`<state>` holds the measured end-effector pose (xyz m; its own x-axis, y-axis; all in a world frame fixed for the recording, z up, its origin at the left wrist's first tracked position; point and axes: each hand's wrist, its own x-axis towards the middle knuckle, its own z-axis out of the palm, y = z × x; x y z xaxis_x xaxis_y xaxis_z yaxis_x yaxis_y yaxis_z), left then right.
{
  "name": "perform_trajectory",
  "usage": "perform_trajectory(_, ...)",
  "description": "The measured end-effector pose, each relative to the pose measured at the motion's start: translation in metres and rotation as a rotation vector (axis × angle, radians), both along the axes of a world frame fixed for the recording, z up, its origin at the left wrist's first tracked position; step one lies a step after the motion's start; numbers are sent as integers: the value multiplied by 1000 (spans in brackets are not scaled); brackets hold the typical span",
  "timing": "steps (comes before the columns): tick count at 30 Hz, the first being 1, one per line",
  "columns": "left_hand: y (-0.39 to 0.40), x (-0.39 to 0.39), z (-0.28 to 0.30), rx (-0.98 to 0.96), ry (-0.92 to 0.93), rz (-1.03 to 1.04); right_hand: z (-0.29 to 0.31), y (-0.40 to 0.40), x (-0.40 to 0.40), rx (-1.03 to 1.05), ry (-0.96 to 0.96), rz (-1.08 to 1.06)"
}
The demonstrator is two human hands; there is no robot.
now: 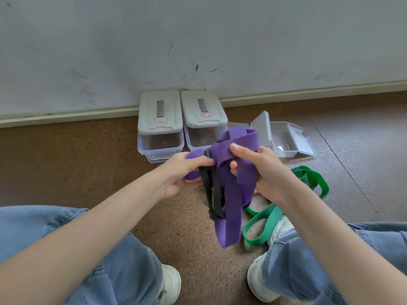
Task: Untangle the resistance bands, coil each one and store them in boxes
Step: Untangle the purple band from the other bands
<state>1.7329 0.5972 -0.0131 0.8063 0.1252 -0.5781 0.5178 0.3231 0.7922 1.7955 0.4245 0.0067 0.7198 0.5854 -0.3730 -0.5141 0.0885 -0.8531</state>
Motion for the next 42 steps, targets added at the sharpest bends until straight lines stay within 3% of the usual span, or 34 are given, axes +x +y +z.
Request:
perform_trajectory(6, 15, -1, 7, 253, -20, 88, -13, 1, 3, -290, -254, -70)
perform_trajectory(10, 36, -1, 37, 227, -211, 16, -17, -8, 15, -483, -138, -27)
perform_trajectory(11, 35, -3, 43, 185, -245, -38, -17, -9, 18, -602, -186, -31)
perform_trajectory(13, 29, -3, 49, 126, -281, -111, -14, -6, 18, -840, -477, -145)
perform_trajectory(15, 24, -1, 51, 89, -291, -99, -2, 3, 10, -658, -624, -165)
perform_trajectory(18, 20, 1, 54, 49, -301, -58, 7, 17, -12, -289, -335, 208)
perform_trajectory(20, 19, -1, 53, 53, -323, -81, 6, 22, -23, -179, -215, 267)
perform_trajectory(22, 18, -4, 53, 61, -331, -136, 2, 27, -28, -237, -300, 219)
perform_trajectory(25, 16, -3, 53, 137, -329, -143, -8, 30, -27, -518, -577, 143)
perform_trajectory(28, 18, -1, 54, 255, -311, -107, -14, 23, -21, -644, -759, -64)
perform_trajectory(30, 18, -2, 54, 240, -303, -132, -13, 14, -9, -603, -665, -56)
perform_trajectory(34, 16, -3, 56, 131, -347, -121, -9, 13, -6, -293, -297, 265)
perform_trajectory(37, 17, -4, 61, 58, -365, -124, -14, 19, -11, -347, -449, 196)
perform_trajectory(39, 25, -1, 61, 141, -359, -103, -10, 17, -7, -426, -529, 82)
perform_trajectory(42, 52, 3, 52, 486, -219, -20, -1, 4, 7, -395, -370, -179)
